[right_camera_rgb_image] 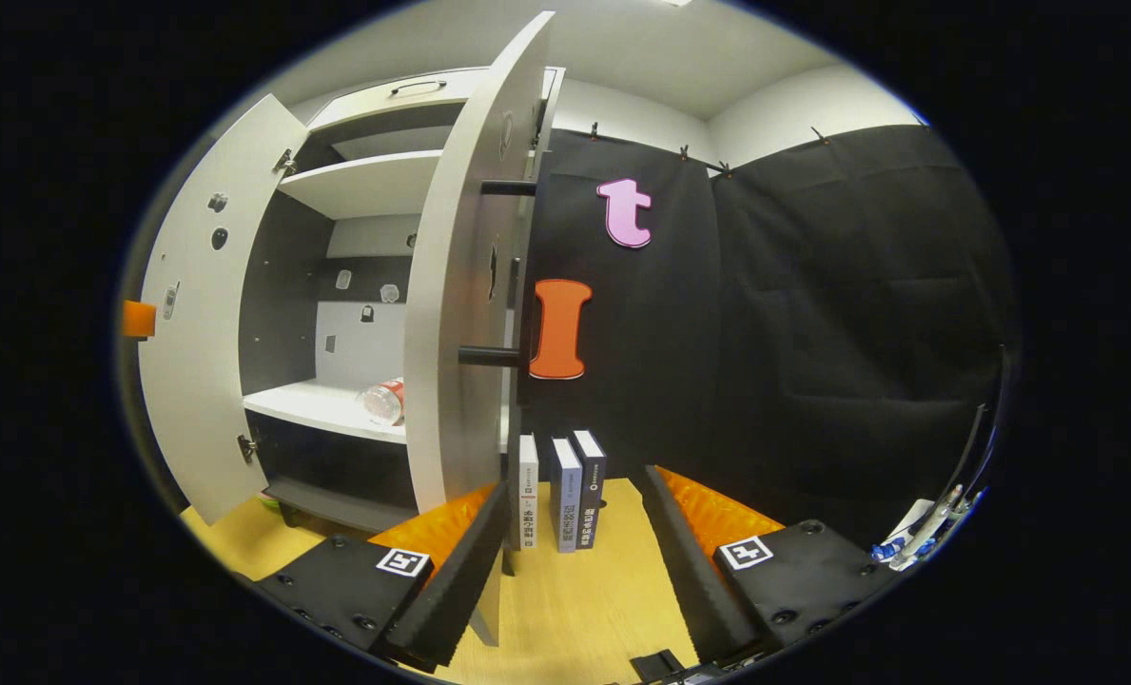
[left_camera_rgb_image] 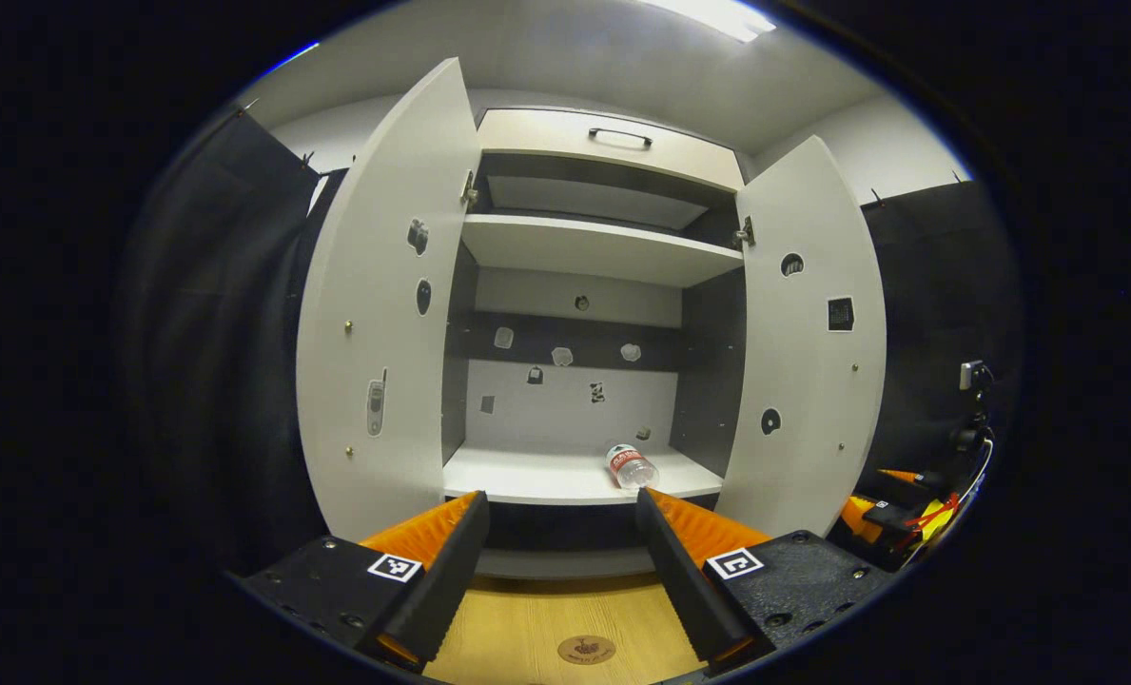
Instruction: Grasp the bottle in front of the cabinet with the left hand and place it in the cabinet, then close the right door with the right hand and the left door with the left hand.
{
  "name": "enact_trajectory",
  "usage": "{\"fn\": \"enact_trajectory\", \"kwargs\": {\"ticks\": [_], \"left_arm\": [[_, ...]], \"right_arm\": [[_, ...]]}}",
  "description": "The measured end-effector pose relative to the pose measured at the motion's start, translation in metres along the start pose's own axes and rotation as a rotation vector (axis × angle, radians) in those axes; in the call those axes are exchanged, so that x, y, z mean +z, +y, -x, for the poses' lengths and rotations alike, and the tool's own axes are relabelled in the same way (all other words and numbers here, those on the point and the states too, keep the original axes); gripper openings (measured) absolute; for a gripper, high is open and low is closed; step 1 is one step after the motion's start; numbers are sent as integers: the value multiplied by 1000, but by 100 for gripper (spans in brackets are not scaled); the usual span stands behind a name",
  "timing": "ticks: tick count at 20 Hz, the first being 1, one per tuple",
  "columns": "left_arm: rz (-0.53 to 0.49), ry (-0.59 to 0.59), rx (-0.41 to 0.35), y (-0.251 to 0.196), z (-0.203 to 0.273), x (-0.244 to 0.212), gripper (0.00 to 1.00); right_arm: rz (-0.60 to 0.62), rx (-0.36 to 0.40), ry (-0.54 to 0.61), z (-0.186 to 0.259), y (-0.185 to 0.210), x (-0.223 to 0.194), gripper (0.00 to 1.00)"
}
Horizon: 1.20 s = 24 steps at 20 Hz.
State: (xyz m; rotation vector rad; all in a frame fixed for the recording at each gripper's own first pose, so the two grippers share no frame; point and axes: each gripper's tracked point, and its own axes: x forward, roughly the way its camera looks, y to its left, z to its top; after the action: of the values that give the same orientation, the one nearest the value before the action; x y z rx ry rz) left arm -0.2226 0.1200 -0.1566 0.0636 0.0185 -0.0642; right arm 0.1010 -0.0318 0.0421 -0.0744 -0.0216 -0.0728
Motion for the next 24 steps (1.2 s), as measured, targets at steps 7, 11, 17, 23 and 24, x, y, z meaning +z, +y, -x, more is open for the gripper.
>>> {"fn": "enact_trajectory", "kwargs": {"ticks": [7,11,17,23,24], "left_arm": [[23,-19,53,43,16,6,93],[10,-35,77,56,24,12,95],[26,-32,90,70,28,12,95],[35,-37,113,78,33,15,95],[40,-36,120,79,33,15,95]], "right_arm": [[25,82,-7,-5,60,4,88],[24,128,-20,-12,87,7,95],[18,156,-28,-37,112,8,95],[19,200,-34,-80,149,8,95],[14,220,-28,-87,159,7,95]]}}
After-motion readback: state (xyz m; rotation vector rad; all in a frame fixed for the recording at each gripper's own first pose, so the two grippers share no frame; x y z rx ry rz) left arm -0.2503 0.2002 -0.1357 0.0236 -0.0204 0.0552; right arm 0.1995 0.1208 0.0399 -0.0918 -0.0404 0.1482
